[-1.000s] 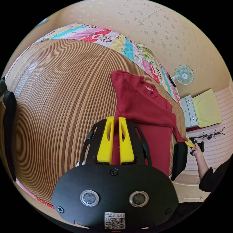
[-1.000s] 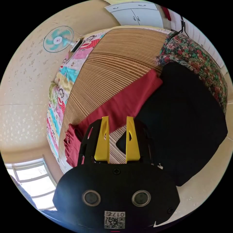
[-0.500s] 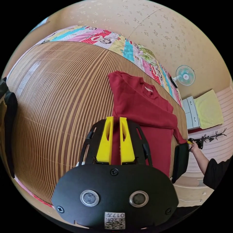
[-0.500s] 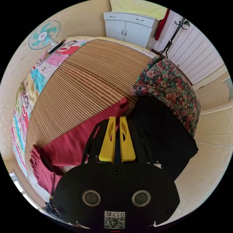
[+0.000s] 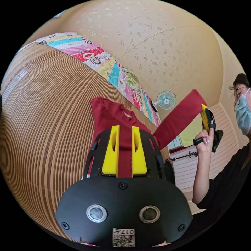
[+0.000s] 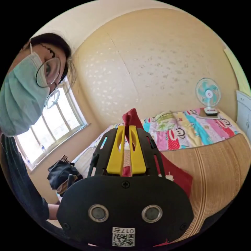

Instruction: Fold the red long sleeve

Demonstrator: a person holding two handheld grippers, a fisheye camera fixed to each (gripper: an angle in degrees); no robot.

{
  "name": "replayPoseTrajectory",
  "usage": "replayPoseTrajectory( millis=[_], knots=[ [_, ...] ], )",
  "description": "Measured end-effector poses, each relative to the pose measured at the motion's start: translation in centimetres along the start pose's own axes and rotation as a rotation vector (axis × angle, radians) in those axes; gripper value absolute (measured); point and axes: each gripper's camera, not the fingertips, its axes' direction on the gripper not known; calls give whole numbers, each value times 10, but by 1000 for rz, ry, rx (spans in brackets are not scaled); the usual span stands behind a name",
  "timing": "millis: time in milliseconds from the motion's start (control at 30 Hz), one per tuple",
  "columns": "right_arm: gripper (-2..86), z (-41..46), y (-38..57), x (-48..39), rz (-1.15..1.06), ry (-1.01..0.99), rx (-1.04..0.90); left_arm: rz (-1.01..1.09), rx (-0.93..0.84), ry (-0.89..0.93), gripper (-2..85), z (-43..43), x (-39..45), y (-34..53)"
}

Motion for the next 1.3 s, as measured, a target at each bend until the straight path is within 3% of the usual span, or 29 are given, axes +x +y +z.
replayPoseTrajectory(
  millis=[67, 167, 233, 533, 600, 700, 767, 833, 900, 1033, 1133, 1200, 1300],
  knots=[
    [37, 113, 80, -11, -15, -183, -295, -42, 38, 47, 87, -7, -13, 1],
    [46, 207, 188, 5, 38, -180, -677, -147, 98, 39, 93, -21, -43, 5],
    [51, 204, 219, 18, 71, -225, -731, -162, 91, 19, 96, -23, -54, 3],
    [56, 87, 269, 113, 262, 24, -798, 111, -187, -187, 104, 87, -21, -25],
    [55, 69, 276, 134, 320, 52, -781, 180, -318, -336, 95, 135, -11, -24],
    [54, 46, 283, 151, 378, 95, -754, 249, -353, -561, 22, 163, -2, -19],
    [52, 29, 291, 153, 403, 135, -731, 308, -411, -539, 0, 172, 4, -20],
    [51, 19, 296, 155, 419, 162, -721, 351, -370, -401, -6, 155, 16, -25],
    [50, 6, 292, 157, 418, 217, -676, 319, -124, -208, -8, 94, 31, -35],
    [53, -25, 265, 176, 421, 414, -489, 184, 110, -251, -7, 26, 6, -44],
    [56, -24, 261, 206, 479, 444, -490, 110, -50, -262, 6, 50, -39, -51],
    [54, -22, 263, 221, 522, 417, -496, 98, -167, -184, 78, 88, -55, -42],
    [43, -22, 270, 227, 528, 395, -503, 225, -261, -330, 91, 140, -40, -18]
  ],
)
